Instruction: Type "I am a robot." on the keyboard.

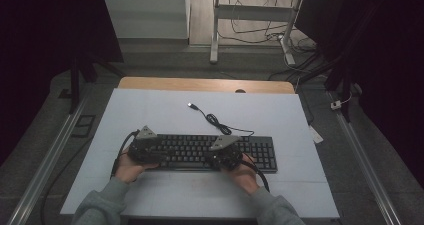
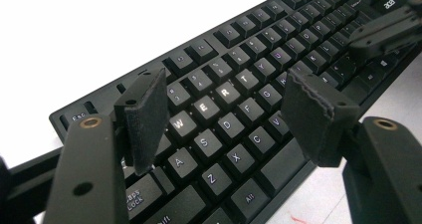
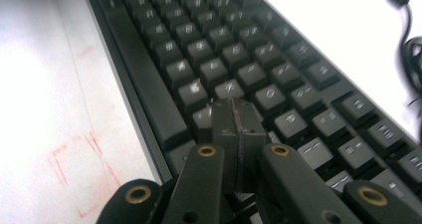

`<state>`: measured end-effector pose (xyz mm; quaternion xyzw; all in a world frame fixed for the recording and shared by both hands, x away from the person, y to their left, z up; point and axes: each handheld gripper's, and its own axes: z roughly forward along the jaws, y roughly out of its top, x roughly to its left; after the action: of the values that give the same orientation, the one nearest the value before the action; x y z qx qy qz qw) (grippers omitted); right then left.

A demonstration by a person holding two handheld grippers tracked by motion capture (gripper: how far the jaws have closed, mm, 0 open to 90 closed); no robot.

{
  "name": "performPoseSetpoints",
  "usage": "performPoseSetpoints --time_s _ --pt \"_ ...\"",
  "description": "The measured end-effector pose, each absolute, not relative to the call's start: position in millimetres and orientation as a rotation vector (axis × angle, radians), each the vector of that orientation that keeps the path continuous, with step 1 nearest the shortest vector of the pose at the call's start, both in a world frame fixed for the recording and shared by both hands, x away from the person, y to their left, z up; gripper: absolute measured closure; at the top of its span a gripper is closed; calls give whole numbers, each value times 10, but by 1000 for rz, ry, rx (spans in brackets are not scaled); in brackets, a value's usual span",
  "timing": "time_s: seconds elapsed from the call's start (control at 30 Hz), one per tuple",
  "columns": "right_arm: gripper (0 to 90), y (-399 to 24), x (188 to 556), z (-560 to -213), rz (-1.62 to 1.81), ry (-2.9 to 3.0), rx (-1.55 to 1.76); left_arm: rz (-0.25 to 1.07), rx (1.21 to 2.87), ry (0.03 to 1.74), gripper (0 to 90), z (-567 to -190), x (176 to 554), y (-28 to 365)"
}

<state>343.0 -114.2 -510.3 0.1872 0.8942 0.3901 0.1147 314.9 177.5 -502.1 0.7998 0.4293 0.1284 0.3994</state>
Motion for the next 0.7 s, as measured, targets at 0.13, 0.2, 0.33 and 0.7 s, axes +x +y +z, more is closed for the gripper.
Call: performPoseSetpoints --time_s 0.13,0.2,0.33,0.7 --pt "896 -1215 3447 -5046 1208 2573 571 326 2022 1089 350 -5023 3150 1782" --pt "892 -1265 3468 -5046 1219 2564 592 328 2023 1088 350 -5023 3149 1781" --pt "697 -1358 3500 -5062 1216 2529 649 332 2027 1086 348 -5025 3146 1778" --pt "555 -1720 3489 -5010 1244 2449 719 336 2024 1090 347 -5025 3134 1790"
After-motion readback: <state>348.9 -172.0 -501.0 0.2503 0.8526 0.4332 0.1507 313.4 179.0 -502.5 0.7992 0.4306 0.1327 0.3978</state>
